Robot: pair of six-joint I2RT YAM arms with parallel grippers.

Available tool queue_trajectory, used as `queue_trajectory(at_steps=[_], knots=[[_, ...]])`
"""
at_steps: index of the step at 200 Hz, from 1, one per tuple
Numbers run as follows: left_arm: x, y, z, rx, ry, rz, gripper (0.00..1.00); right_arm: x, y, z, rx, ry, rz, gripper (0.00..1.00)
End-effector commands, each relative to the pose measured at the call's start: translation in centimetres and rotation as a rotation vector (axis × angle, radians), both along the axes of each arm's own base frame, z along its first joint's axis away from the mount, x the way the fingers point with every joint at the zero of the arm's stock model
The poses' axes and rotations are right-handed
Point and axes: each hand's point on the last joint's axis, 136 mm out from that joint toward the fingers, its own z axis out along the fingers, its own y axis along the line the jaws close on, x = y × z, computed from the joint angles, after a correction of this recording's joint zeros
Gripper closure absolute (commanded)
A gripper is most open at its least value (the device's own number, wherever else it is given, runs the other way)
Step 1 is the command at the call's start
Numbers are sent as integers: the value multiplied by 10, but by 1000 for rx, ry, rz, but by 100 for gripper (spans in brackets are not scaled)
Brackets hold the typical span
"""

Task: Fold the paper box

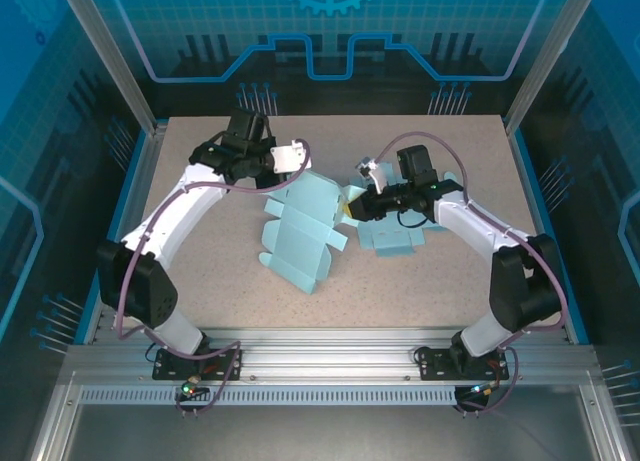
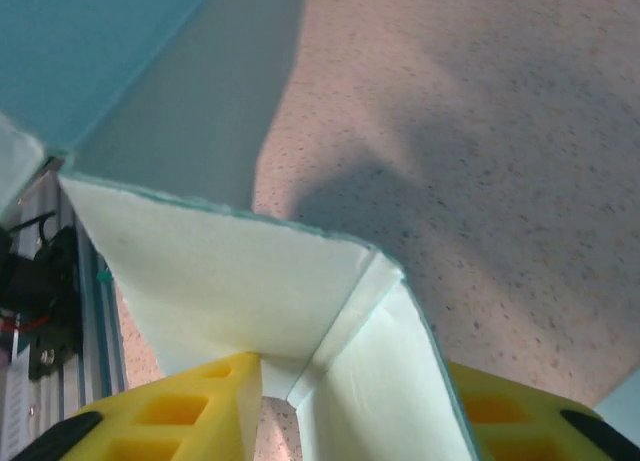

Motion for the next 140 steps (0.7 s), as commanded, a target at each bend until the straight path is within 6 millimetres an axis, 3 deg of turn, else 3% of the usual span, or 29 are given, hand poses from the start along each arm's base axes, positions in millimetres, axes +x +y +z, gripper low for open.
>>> queue_trajectory(at_steps=[1,57,72,103,140], knots=[[13,4,-7,-46,43,191,100,17,-10,9,-40,-28,-103,51],[31,26,-26,14,54,409,100,25,-63,22,-165,-6,-420,43],[28,22,-35,17,57,406,100,28,-76,30,-157,6,-514,43],[17,15,-53,33,22,420,100,29,-86,50,-86,46,-639,43],[1,19,-62,16,-44,467,100,24,-79,59,-28,136,-686,43]])
